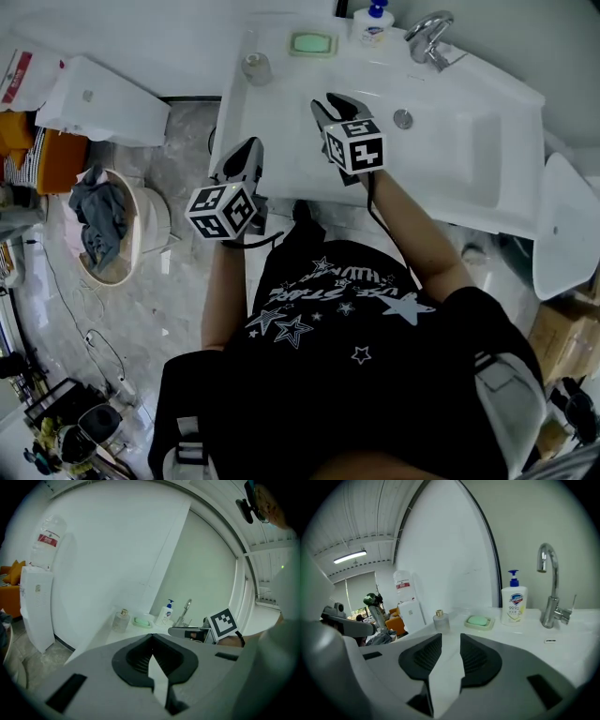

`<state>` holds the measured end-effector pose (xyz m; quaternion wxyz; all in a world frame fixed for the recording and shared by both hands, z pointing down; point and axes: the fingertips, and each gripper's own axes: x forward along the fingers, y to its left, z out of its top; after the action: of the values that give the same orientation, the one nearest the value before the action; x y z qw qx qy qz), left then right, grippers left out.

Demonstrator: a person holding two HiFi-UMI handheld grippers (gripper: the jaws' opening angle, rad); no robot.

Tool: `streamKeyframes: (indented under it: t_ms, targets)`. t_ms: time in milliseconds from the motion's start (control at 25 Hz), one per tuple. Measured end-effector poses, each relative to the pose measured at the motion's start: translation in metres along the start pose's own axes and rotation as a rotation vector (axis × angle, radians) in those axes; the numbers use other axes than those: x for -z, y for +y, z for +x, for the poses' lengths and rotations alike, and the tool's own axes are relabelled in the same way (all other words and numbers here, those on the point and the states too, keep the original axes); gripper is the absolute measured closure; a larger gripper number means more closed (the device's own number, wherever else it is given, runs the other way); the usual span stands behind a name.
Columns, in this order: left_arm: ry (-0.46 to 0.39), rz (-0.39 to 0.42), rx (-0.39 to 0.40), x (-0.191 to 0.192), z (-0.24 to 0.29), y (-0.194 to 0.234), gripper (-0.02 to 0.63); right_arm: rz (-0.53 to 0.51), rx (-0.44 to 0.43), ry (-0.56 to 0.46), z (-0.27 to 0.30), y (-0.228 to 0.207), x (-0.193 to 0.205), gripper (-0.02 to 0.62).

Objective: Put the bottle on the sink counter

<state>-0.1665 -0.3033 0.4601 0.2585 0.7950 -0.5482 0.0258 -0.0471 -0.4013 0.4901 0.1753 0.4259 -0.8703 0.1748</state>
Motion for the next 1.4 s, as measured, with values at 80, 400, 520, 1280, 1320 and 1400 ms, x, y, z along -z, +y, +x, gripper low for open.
streamKeyframes:
  t_ms: [80, 400, 520, 1280, 1320, 1400]
  targets:
    - [0.002, 0.010, 0.012, 0.006, -0.004, -0.018, 0.600, 0.008, 0.023, -0.013, -0.022, -0.009, 0.004, 0.485]
    - [0.002, 0.037, 0.052, 0.029, -0.021, -0.081, 0.600, 0.021, 0.082, -0.057, -0.095, -0.029, 0.021, 0.528]
    - [0.002, 0.048, 0.062, 0.036, -0.027, -0.102, 0.600, 0.018, 0.096, -0.080, -0.121, -0.035, 0.025, 0.563]
    - [0.008, 0.111, 0.067, 0.092, -0.086, -0.205, 0.600, 0.050, 0.136, -0.101, -0.268, -0.038, 0.094, 0.589]
    - [0.015, 0.113, 0.072, 0.096, -0.088, -0.209, 0.600, 0.050, 0.139, -0.100, -0.273, -0.038, 0.096, 0.589]
    - [0.027, 0.116, 0.080, 0.100, -0.090, -0.214, 0.600, 0.044, 0.145, -0.098, -0.281, -0.038, 0.099, 0.589]
